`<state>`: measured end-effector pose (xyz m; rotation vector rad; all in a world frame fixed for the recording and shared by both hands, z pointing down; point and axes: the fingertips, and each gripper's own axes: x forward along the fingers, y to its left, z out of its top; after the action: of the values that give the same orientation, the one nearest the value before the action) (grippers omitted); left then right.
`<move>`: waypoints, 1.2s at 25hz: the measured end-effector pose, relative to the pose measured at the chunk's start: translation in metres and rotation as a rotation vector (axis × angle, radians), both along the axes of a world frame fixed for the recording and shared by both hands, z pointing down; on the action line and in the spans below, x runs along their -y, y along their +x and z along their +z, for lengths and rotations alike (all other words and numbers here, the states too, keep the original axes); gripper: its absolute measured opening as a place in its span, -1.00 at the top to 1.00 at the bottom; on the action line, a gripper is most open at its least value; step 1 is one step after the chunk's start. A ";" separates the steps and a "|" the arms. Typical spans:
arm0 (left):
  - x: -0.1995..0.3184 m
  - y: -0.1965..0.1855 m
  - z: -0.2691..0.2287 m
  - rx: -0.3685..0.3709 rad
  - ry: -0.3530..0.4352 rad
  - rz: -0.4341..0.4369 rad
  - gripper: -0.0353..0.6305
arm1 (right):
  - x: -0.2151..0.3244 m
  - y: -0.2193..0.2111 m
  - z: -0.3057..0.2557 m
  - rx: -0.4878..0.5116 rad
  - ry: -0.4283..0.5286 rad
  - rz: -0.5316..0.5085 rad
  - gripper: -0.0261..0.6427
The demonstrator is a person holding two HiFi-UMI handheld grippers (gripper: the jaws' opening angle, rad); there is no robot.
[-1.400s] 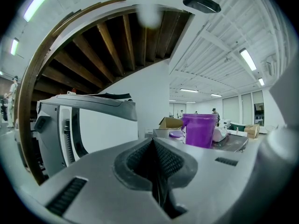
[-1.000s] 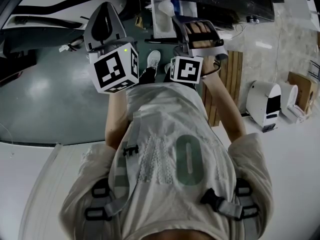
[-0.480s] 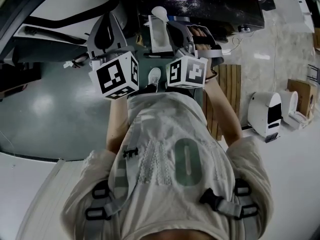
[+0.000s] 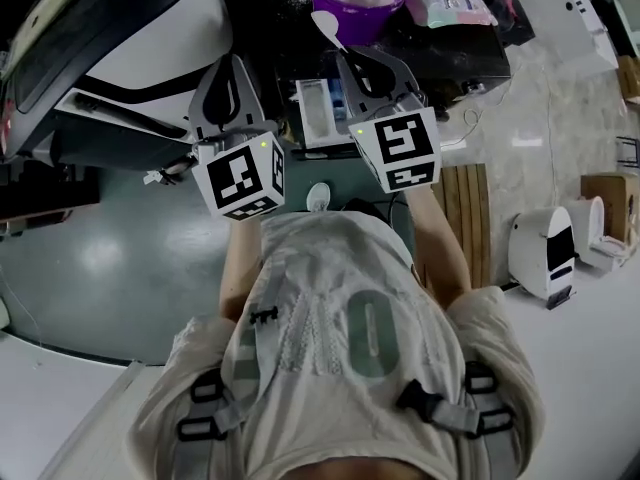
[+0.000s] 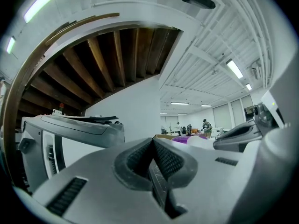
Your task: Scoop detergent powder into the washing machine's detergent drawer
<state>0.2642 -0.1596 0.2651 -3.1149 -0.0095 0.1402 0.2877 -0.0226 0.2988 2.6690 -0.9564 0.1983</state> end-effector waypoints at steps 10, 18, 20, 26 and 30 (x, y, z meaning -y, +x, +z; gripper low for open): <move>-0.019 0.005 -0.010 -0.023 0.018 0.077 0.83 | -0.023 -0.008 -0.011 0.092 0.312 0.099 0.89; -0.038 0.006 -0.007 -0.016 0.024 0.135 0.83 | -0.041 -0.018 -0.004 0.121 0.376 0.159 0.89; -0.041 0.006 -0.007 -0.014 0.024 0.141 0.83 | -0.044 -0.018 -0.003 0.121 0.378 0.169 0.89; -0.043 0.007 -0.009 -0.020 0.024 0.146 0.83 | -0.050 -0.018 -0.004 0.115 0.372 0.188 0.89; -0.046 0.006 -0.008 -0.019 0.025 0.156 0.83 | -0.048 -0.021 -0.002 0.117 0.366 0.186 0.89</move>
<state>0.2698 -0.1137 0.2572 -3.0855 -0.2522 0.1709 0.2664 0.0259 0.2964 3.1170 -0.8453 0.2417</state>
